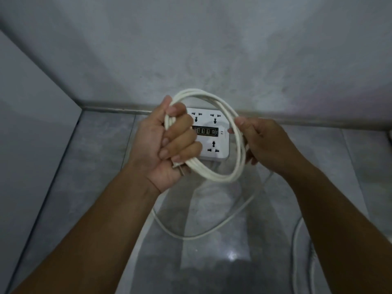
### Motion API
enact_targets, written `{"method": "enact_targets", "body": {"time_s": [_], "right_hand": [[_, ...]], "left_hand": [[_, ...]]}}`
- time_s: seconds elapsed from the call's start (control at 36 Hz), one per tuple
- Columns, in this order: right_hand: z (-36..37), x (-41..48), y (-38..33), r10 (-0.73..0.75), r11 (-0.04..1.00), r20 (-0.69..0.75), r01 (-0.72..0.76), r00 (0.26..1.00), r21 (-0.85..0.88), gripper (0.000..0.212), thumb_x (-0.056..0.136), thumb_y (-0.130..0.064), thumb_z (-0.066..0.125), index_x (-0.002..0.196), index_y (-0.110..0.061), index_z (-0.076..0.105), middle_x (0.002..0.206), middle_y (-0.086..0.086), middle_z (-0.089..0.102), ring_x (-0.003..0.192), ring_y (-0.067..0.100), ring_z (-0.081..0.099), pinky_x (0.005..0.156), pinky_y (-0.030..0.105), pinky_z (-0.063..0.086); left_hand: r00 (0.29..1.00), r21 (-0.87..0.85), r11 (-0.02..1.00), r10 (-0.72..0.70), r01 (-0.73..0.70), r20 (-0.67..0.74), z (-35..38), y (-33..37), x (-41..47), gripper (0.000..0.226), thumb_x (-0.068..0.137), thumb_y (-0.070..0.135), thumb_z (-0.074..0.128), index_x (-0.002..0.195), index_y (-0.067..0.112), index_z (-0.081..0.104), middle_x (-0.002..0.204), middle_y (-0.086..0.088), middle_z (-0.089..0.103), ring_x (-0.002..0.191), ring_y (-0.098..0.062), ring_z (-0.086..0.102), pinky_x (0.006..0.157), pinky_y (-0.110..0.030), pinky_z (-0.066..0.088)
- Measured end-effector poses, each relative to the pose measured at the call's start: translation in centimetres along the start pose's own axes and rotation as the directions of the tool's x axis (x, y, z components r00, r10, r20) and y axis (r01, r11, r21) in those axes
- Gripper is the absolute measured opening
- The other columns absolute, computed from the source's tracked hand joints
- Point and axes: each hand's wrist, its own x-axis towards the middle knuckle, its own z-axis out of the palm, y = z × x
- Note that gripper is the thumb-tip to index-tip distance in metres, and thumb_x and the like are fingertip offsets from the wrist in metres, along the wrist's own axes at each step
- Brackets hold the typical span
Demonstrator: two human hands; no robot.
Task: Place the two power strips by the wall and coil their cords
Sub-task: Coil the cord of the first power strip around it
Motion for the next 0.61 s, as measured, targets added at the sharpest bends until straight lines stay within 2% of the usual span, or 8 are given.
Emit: {"method": "enact_targets", "body": {"time_s": [0.11, 0.17, 0.25, 0.36, 0.42, 0.47, 0.56, 0.61], "right_hand": [[0.2, -0.6, 1.4, 0.057, 0.989, 0.111, -0.041, 0.992, -0.143, 0.035, 0.107, -0.038, 0.041, 0.085, -0.024, 0.065, 0.066, 0.005, 0.071, 0.048, 0.011, 0.068, 0.051, 0.027, 0.053], [0.5, -0.9, 2.1, 0.098, 0.989, 0.158, -0.079, 0.983, -0.123, 0.025, 0.105, -0.029, 0.046, 0.089, -0.025, 0.064, 0.071, 0.005, 0.070, 0.048, 0.007, 0.066, 0.049, 0.025, 0.055], [1.0, -1.3, 2.5, 0.075, 0.996, 0.216, -0.064, 0.973, -0.060, 0.019, 0.105, -0.025, 0.048, 0.102, -0.030, 0.066, 0.075, 0.005, 0.065, 0.060, 0.015, 0.067, 0.057, 0.032, 0.063], [1.8, -1.9, 1.2, 0.001, 1.000, 0.360, 0.008, 0.933, -0.025, 0.039, 0.106, -0.023, 0.046, 0.137, -0.046, 0.054, 0.090, -0.001, 0.063, 0.072, 0.019, 0.067, 0.066, 0.032, 0.064], [2.2, -2.0, 0.5, -0.011, 0.995, 0.420, 0.051, 0.907, -0.083, 0.050, 0.106, -0.025, 0.047, 0.148, -0.050, 0.039, 0.118, -0.007, 0.063, 0.080, 0.016, 0.069, 0.075, 0.034, 0.063], [2.7, -2.0, -0.2, 0.016, 0.989, 0.465, 0.054, 0.885, -0.137, 0.061, 0.105, -0.025, 0.048, 0.156, -0.048, 0.023, 0.142, -0.002, 0.055, 0.089, 0.012, 0.067, 0.080, 0.034, 0.061], [3.3, -1.9, -0.7, 0.058, 0.984, 0.457, 0.026, 0.887, -0.174, 0.068, 0.106, -0.016, 0.046, 0.160, -0.040, 0.013, 0.146, 0.002, 0.052, 0.083, 0.001, 0.058, 0.064, 0.016, 0.051], [3.6, -1.8, -1.0, 0.051, 0.966, 0.408, 0.059, 0.912, -0.253, 0.068, 0.106, -0.014, 0.045, 0.161, -0.035, 0.012, 0.142, 0.004, 0.053, 0.080, 0.001, 0.051, 0.060, 0.013, 0.041]], "left_hand": [[0.974, -0.104, 0.971, 0.206, -0.215, -0.094, -0.4, 1.9, 0.0, 0.045, 0.110, 0.033, 0.018, 0.073, 0.018, 0.039, 0.039, 0.002, 0.032, 0.026, -0.010, 0.027, 0.033, -0.022, 0.024], [0.938, -0.136, 0.938, 0.294, -0.320, -0.182, -0.5, 2.5, 0.1, 0.050, 0.110, 0.031, 0.018, 0.068, 0.017, 0.041, 0.040, 0.003, 0.031, 0.027, -0.009, 0.030, 0.033, -0.022, 0.026], [0.867, -0.130, 0.887, 0.387, -0.443, -0.313, -0.4, 3.0, 0.6, 0.056, 0.110, 0.033, 0.018, 0.062, 0.017, 0.042, 0.042, 0.004, 0.029, 0.031, -0.010, 0.028, 0.034, -0.023, 0.028], [0.732, -0.017, 0.808, 0.525, -0.589, -0.434, -0.1, 3.3, 1.7, 0.050, 0.110, 0.034, 0.024, 0.065, 0.017, 0.038, 0.046, 0.002, 0.032, 0.035, -0.013, 0.031, 0.040, -0.022, 0.033], [0.680, 0.035, 0.774, 0.576, -0.633, -0.454, 0.2, 3.4, 2.3, 0.049, 0.109, 0.039, 0.025, 0.066, 0.017, 0.035, 0.047, 0.001, 0.034, 0.037, -0.013, 0.032, 0.042, -0.022, 0.035], [0.656, 0.054, 0.753, 0.603, -0.656, -0.454, 0.6, 3.6, 2.7, 0.050, 0.108, 0.040, 0.025, 0.065, 0.017, 0.034, 0.047, 0.000, 0.035, 0.037, -0.014, 0.033, 0.044, -0.022, 0.036], [0.650, 0.049, 0.744, 0.612, -0.666, -0.451, 0.8, 4.1, 2.9, 0.049, 0.110, 0.032, 0.026, 0.063, 0.017, 0.032, 0.047, 0.000, 0.036, 0.037, -0.014, 0.033, 0.044, -0.022, 0.035], [0.662, 0.002, 0.740, 0.603, -0.673, -0.446, 1.0, 4.4, 2.9, 0.049, 0.109, 0.026, 0.026, 0.062, 0.016, 0.033, 0.047, 0.000, 0.036, 0.037, -0.014, 0.033, 0.044, -0.023, 0.033]]}}
